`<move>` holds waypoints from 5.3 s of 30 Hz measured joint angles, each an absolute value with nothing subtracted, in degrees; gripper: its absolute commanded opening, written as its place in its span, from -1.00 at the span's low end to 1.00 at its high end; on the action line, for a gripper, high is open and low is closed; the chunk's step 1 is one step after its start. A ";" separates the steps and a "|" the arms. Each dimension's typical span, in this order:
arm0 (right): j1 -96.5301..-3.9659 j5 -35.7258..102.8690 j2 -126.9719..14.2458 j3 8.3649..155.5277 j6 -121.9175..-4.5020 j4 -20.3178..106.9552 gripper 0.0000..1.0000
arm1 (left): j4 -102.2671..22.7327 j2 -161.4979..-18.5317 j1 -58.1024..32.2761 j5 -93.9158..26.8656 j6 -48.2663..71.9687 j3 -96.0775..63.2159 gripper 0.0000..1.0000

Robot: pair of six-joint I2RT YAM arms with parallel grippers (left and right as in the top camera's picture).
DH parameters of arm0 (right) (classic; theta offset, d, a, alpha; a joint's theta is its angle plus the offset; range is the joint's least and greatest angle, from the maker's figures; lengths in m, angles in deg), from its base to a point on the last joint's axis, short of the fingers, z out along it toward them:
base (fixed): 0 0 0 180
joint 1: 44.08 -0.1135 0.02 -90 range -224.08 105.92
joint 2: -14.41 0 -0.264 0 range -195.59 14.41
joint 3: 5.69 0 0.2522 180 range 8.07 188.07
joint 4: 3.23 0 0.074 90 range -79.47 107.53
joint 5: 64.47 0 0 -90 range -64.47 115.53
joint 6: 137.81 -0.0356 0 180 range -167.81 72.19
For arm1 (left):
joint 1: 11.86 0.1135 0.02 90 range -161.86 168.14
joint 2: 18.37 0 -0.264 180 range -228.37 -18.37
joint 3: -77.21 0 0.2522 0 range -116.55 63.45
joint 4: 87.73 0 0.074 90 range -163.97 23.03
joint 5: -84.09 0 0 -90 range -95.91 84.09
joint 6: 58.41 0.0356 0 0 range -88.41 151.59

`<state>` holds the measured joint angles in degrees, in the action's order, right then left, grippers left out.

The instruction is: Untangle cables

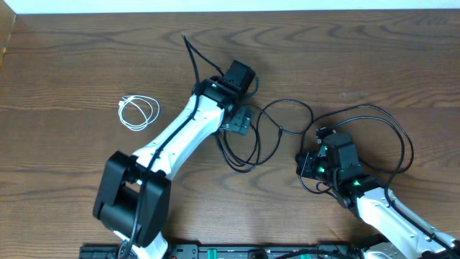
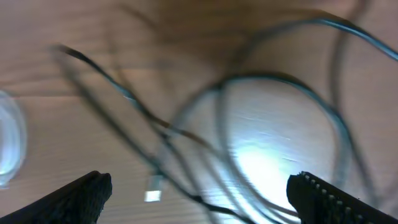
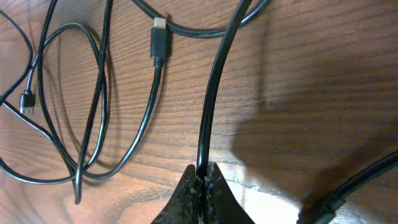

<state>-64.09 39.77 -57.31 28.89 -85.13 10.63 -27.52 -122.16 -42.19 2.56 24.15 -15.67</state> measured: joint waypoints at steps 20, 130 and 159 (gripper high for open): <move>-64.42 37.63 -57.31 28.89 -85.13 10.65 -0.98 | -26.03 -111.95 -43.06 -13.81 29.63 -14.09 0.90; -64.42 36.40 -57.29 28.89 -85.13 12.16 -0.97 | -52.59 -118.46 -52.59 -14.62 51.36 11.17 -0.85; -64.42 36.38 -57.29 28.89 -85.13 12.23 -0.83 | -52.76 -118.46 -52.59 -14.62 51.31 11.17 -0.85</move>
